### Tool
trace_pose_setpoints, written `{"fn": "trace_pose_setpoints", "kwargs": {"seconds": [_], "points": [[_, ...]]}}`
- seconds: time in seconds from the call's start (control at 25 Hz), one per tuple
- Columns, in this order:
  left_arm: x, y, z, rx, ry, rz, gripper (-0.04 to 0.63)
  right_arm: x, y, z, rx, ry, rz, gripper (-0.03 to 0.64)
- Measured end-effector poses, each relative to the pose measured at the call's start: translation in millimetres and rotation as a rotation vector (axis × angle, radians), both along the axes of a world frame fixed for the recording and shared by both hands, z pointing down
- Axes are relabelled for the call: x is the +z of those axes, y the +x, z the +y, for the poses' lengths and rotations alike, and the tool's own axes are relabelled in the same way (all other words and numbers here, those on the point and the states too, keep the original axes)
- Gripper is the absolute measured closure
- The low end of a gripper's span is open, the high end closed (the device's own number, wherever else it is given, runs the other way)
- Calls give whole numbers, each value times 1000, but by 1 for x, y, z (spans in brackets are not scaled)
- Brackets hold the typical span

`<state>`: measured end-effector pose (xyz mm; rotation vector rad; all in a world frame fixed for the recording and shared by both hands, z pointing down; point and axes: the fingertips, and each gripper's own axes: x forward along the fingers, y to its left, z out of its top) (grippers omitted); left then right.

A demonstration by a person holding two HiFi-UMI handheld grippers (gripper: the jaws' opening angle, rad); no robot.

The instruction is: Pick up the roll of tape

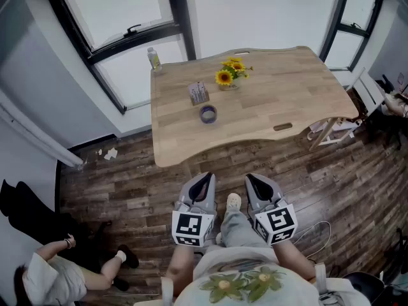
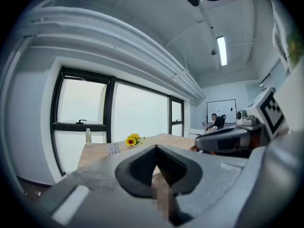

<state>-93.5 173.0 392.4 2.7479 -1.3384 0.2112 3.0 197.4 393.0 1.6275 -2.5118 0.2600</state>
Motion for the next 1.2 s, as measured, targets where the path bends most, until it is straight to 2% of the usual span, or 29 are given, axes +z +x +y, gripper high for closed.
{"fn": "trace_pose_setpoints", "kwargs": {"seconds": [0.24,0.64,0.76,0.92,0.96,1.2], "points": [[-1,-6,-18,-7,-1,5,591,-3,-2,-21,5,10,10,618],[5,-5,-75,17,28,-92,589,8,8,-74,47,2,10,617],[5,-1,-96,43,32,-102,536,9,9,-94,46,3,4,617],[1,9,-123,100,72,-148,354,10,12,-119,45,-1,-3,617],[0,12,-130,113,84,-164,331,11,14,-125,47,-2,-5,617],[6,28,-164,158,113,-260,281,15,28,-154,64,-13,-10,617]]}}
